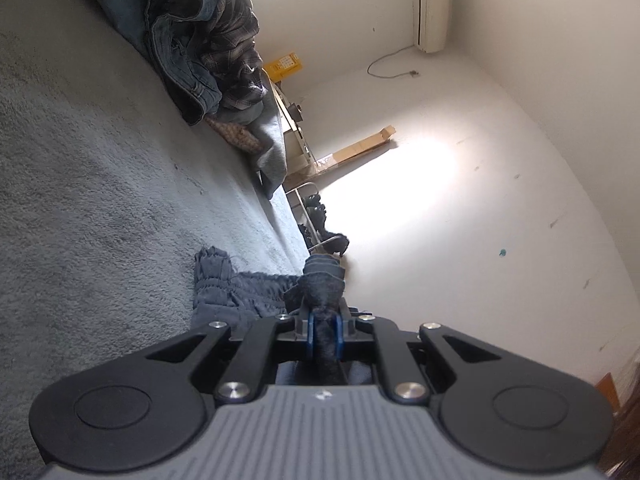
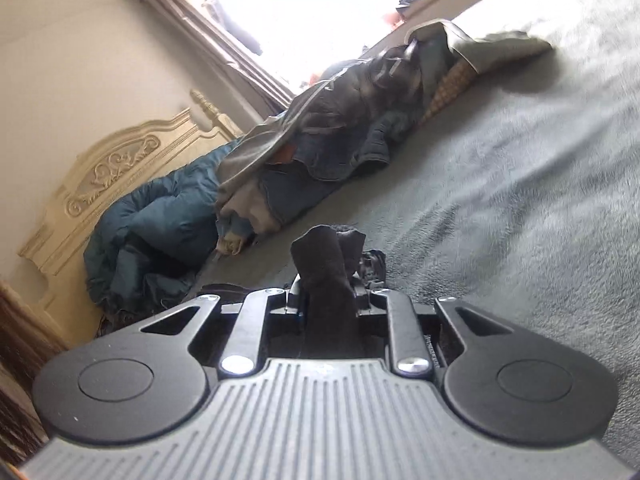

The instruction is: Fold clothes

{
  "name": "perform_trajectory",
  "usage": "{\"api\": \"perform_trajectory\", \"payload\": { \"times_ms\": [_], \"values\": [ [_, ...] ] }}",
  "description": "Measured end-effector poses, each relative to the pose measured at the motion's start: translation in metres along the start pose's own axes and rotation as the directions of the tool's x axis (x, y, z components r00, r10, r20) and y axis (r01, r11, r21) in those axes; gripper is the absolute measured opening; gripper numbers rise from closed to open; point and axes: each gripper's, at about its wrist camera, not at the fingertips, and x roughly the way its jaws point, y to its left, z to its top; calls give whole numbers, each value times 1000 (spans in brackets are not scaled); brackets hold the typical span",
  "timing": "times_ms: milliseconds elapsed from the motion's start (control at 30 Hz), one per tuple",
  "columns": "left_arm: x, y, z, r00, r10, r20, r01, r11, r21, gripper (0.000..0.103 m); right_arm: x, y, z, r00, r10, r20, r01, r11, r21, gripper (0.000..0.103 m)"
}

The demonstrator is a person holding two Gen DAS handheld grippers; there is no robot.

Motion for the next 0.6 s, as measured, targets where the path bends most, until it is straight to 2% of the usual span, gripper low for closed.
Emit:
{"api": "perform_trajectory", "payload": {
  "times_ms": [67, 367, 600],
  "values": [
    [-2, 2, 3, 1000, -17, 22, 17, 1000, -19, 10, 1, 3, 3, 1000, 4, 1, -4, 1000, -15, 10],
    [-5, 16, 15, 997, -14, 76, 19, 997, -76, 10, 10, 5, 30, 998, 47, 31, -46, 999, -14, 6],
    [4, 36, 17, 998, 17, 67, -7, 989, -145, 10, 28, -4, 37, 1000, 28, 11, -28, 999, -15, 6]
  ]
}}
